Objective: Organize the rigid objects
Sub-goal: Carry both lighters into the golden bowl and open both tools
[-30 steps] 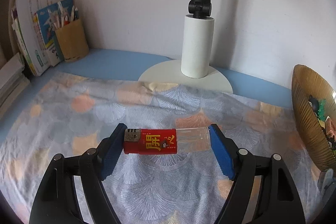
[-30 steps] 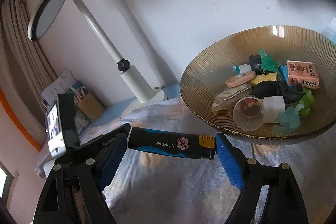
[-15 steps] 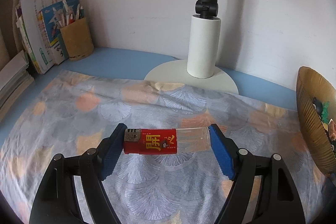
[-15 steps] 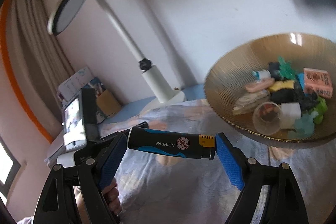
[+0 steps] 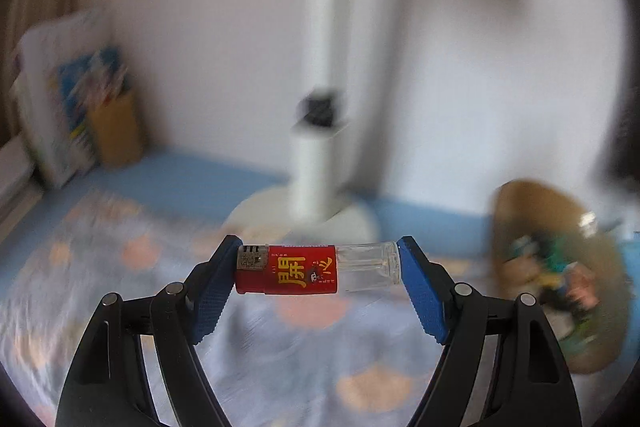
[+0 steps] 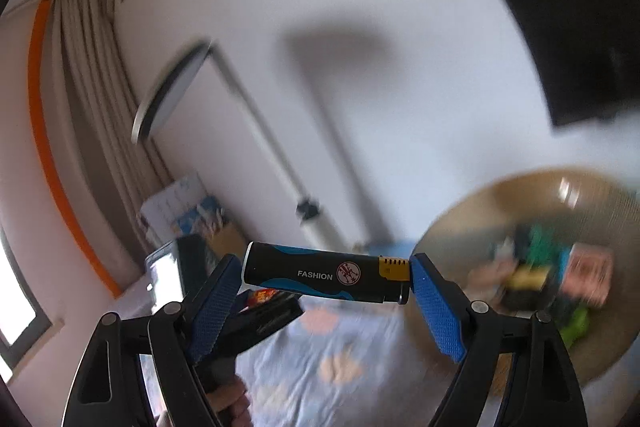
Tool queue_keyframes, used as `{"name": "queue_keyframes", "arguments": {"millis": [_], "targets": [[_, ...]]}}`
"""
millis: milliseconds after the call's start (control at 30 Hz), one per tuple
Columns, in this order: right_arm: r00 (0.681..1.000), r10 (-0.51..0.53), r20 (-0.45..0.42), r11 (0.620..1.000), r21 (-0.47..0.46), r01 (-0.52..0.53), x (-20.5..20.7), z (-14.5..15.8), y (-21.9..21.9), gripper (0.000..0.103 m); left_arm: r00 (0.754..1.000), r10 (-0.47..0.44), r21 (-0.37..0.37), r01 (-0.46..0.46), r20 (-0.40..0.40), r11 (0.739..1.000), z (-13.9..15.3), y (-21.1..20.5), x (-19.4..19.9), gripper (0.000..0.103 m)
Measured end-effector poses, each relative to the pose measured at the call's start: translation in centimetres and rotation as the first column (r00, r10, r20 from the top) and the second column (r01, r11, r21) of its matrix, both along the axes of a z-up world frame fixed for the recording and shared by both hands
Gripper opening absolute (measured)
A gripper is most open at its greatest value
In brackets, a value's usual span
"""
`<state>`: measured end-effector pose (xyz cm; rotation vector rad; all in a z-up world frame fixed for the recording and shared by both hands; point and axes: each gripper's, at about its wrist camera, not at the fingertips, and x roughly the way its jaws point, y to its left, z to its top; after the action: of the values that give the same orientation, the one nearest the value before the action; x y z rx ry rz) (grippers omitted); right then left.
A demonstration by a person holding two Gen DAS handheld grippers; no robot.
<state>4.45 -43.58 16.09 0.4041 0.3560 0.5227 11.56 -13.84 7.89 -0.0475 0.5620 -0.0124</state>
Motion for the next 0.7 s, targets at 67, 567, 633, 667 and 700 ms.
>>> {"name": "queue_keyframes", "arguments": {"millis": [67,567,633,667,700], "targets": [[0.999,-0.045,-0.010,0.999,0.010,0.045,1.5,1.5,-2.3,0.084,0.996,-0.090,0.015,0.089,0.028,0.996,1.8,-2.6,0.2,0.077],[0.913,-0.231,-0.335,0.973,-0.076,0.218,7.1,-1.1,-11.5,0.103,0.868,-0.410,-0.254,0.345,-0.281,0.904,-2.0,-10.5,3.4,0.102],[0.915,-0.231,-0.330,0.973,-0.067,0.221,6.6,-0.4,-11.5,0.103,0.893,-0.359,-0.212,0.309,-0.270,0.927,-0.8,-8.8,2.8,0.102],[0.915,-0.232,-0.329,0.973,-0.069,0.221,6.2,0.0,-11.4,0.103,0.900,-0.343,-0.199,0.296,-0.270,0.934,-0.4,-8.1,2.6,0.102],[0.915,-0.234,-0.330,0.972,-0.075,0.222,5.8,0.5,-11.0,0.103,0.907,-0.325,-0.191,0.280,-0.269,0.941,0.2,-7.0,2.1,0.102]]}}
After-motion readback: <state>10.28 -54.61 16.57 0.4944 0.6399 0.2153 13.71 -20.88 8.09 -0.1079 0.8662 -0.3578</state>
